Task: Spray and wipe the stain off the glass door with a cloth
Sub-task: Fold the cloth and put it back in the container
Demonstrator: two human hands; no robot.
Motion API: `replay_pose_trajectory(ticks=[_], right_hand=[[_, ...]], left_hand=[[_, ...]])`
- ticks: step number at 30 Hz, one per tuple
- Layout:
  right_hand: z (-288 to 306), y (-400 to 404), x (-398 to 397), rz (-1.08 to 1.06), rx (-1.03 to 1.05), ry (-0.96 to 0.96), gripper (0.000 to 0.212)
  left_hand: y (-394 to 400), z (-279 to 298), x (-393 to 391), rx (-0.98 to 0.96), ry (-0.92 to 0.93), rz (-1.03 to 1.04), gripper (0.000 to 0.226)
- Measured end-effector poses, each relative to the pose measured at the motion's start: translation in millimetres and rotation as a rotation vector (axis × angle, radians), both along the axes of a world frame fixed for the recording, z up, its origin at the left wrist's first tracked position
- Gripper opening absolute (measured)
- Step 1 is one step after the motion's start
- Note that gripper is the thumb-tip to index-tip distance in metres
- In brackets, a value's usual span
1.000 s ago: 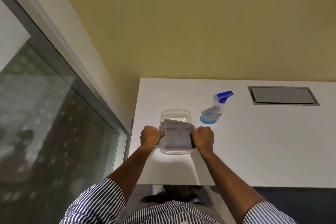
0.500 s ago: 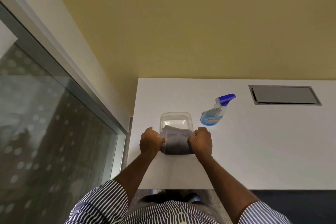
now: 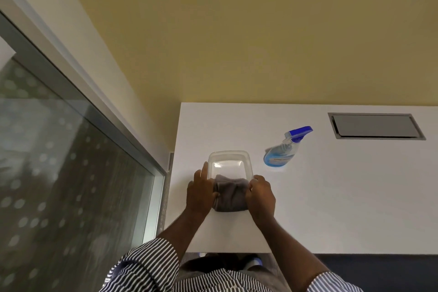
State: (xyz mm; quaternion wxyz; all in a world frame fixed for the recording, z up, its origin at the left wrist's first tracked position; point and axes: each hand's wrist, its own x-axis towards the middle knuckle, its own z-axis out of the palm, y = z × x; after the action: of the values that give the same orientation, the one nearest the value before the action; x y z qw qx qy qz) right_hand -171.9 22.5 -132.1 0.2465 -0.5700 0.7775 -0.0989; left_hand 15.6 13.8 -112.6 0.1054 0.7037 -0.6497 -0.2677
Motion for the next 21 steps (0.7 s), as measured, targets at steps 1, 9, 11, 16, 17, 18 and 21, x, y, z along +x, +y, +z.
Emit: replay_pose_trajectory(ticks=[1,9,11,16,17,18,21], right_hand=[[-2,1,0,0.025,-0.009,0.017,0.019],[-5,7,-3,0.124,-0.01,0.046,0.042],[-4,8,-5,0.12,0.004,0.038,0.044],[-3,9,-10,0.095,-0.021,-0.002,0.045],[-1,9,-11,0.075,-0.035,-0.032,0.047],[2,10,-12,0.054,-0.052,-0.072,0.051],[16,9,-20,-0.039,-0.165,-0.277,0.059]], left_hand=[[1,-1,-1,0.005,-0.014,-0.009,0.071],[2,-3,-1,-0.017,-0.08,-0.036,0.073],[2,-4,0,-0.02,-0.056,-0.025,0.076],[1,-9,7,-0.051,-0.095,-0.082,0.06],[1,-10,7,-0.072,-0.074,-0.072,0.057],[0,-9,6,-0.103,-0.048,-0.059,0.054],[-5,-4,0,-0.202,0.101,-0.007,0.059]])
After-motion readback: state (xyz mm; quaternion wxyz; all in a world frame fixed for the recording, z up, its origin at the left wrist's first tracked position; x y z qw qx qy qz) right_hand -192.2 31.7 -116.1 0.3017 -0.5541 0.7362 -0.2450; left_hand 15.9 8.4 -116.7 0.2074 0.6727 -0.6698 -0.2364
